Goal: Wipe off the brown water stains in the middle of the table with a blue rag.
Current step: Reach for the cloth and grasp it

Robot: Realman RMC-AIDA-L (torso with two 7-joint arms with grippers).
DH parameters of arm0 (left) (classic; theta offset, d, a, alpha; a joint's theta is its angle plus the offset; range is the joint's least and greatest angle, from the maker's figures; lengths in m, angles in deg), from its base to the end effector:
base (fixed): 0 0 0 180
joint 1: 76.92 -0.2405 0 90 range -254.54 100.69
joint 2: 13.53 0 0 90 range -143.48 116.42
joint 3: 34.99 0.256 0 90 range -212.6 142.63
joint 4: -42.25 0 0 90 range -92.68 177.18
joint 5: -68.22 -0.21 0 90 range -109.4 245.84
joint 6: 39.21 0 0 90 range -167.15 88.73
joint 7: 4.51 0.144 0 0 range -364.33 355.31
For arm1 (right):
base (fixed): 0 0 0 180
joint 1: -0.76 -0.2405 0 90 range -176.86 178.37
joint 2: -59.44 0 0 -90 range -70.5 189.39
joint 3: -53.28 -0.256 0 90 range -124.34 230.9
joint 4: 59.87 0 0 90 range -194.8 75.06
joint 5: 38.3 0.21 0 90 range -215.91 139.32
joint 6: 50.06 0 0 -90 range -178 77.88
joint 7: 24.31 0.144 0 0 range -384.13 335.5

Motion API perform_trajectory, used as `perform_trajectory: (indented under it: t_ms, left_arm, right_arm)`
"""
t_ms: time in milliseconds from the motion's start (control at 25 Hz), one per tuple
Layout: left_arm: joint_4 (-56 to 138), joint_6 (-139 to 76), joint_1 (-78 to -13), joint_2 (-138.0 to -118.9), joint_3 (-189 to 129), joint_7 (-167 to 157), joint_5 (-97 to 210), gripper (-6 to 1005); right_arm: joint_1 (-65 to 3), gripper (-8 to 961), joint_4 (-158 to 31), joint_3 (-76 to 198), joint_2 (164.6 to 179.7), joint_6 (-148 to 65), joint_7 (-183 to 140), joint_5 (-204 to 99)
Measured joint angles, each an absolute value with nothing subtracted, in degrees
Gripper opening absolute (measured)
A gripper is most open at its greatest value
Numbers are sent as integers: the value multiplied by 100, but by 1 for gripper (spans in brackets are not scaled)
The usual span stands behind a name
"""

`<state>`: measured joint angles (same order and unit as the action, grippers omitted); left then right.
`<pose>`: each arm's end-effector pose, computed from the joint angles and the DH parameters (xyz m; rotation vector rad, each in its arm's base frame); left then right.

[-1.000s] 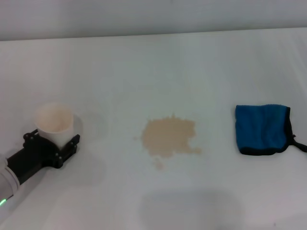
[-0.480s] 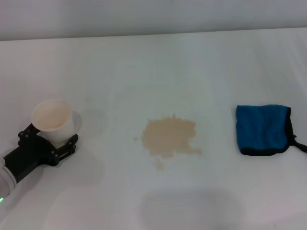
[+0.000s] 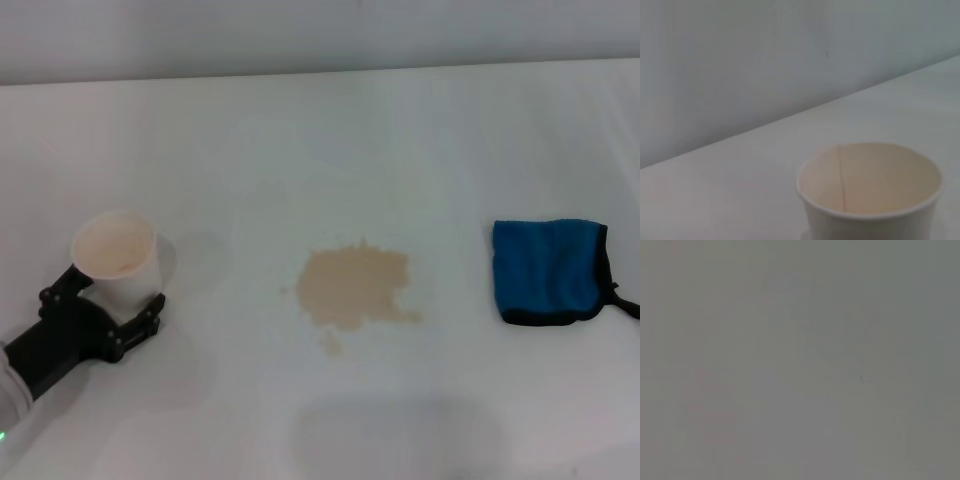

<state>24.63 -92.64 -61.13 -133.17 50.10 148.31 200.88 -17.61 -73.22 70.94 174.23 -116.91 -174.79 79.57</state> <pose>-0.3499 0.2766 -0.0752 -2.2701 -0.4727 -0.3728 0.4170 0.2949 0.1035 -1.3729 0.6086 0.6003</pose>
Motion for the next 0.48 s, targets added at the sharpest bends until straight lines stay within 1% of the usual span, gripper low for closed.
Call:
perform_trajectory:
  t_ms: [480]
  left_arm:
    - [2253, -9895, -6911, -13296, 4975, 15159, 20659, 877]
  right_arm:
    - [-1744, 646, -7323, 7094, 17423, -11661, -17478, 7956]
